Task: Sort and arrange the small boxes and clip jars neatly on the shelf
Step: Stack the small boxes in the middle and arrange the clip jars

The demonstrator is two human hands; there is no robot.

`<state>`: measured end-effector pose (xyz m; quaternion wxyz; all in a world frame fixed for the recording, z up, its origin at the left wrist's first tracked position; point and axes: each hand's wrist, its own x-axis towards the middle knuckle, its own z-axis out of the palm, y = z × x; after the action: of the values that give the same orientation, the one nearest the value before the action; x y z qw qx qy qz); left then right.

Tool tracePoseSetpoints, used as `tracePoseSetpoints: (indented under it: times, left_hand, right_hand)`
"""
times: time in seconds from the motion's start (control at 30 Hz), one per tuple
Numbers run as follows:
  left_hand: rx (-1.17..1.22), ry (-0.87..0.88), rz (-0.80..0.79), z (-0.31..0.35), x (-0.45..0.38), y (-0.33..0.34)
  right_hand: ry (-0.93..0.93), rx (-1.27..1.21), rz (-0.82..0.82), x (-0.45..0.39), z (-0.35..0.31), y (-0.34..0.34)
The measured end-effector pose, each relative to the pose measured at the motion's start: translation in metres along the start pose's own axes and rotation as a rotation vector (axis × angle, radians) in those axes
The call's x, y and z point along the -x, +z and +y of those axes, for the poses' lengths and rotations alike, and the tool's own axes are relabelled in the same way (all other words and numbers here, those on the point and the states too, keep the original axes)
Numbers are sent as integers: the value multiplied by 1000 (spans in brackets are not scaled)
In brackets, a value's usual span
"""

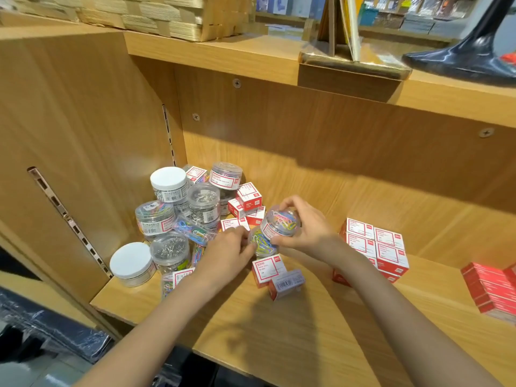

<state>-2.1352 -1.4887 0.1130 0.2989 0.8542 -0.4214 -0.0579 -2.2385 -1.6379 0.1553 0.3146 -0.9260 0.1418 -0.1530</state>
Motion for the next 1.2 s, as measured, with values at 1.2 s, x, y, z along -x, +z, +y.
tracePoseSetpoints:
  times: [1.2]
  left_hand:
    - [139,218,-160,-5,32,6]
  right_hand:
    - [-44,287,27,92,20,9]
